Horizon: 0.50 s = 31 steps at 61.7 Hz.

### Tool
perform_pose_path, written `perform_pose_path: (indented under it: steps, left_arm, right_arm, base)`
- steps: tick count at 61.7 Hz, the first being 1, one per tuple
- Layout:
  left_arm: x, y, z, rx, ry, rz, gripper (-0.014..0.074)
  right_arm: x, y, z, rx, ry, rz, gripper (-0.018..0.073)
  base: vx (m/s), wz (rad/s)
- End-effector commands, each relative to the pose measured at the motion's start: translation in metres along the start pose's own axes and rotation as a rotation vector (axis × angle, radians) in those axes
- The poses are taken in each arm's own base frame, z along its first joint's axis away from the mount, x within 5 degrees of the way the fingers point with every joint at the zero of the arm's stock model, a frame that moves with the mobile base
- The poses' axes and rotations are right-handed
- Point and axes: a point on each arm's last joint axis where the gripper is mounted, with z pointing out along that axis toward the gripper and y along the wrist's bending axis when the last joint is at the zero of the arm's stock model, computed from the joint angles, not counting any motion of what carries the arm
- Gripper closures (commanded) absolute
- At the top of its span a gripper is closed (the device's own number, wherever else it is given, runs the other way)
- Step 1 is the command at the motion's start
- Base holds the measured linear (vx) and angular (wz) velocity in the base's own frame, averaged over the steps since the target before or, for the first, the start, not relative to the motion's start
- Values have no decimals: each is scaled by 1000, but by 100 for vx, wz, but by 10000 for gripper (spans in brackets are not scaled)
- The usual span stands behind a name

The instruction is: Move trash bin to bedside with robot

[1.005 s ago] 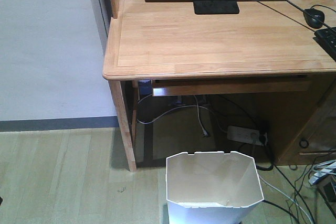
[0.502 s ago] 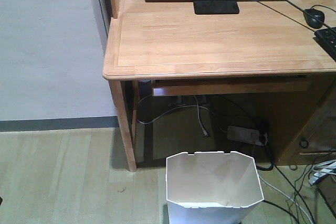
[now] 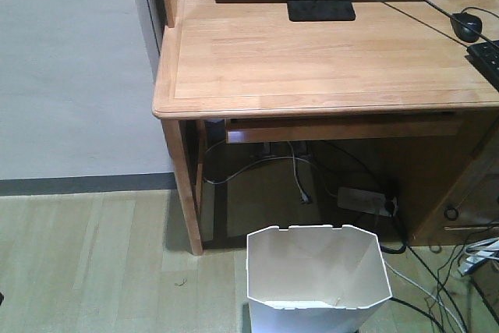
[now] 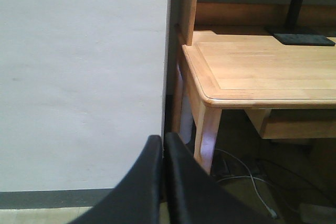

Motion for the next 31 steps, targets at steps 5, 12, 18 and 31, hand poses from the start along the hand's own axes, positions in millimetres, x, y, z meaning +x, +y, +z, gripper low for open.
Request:
perform_pose_path:
  steps: [5, 12, 18, 31]
  left_arm:
    - [-1, 0, 1, 10, -64, -9, 602]
    - [-1, 0, 1, 10, -64, -9, 602]
    - [-1, 0, 1, 10, -64, -9, 602]
    - [-1, 0, 1, 10, -64, -9, 602]
  right_arm:
    - [-19, -1, -1, 6, -103, 2, 545]
    - [-18, -1, -1, 6, -99, 2, 494]
    - [-18, -1, -1, 6, -99, 2, 433]
    - [-18, -1, -1, 6, -101, 2, 241]
  base:
    - [0, 0]
    - [0, 0]
    - [0, 0]
    - [0, 0]
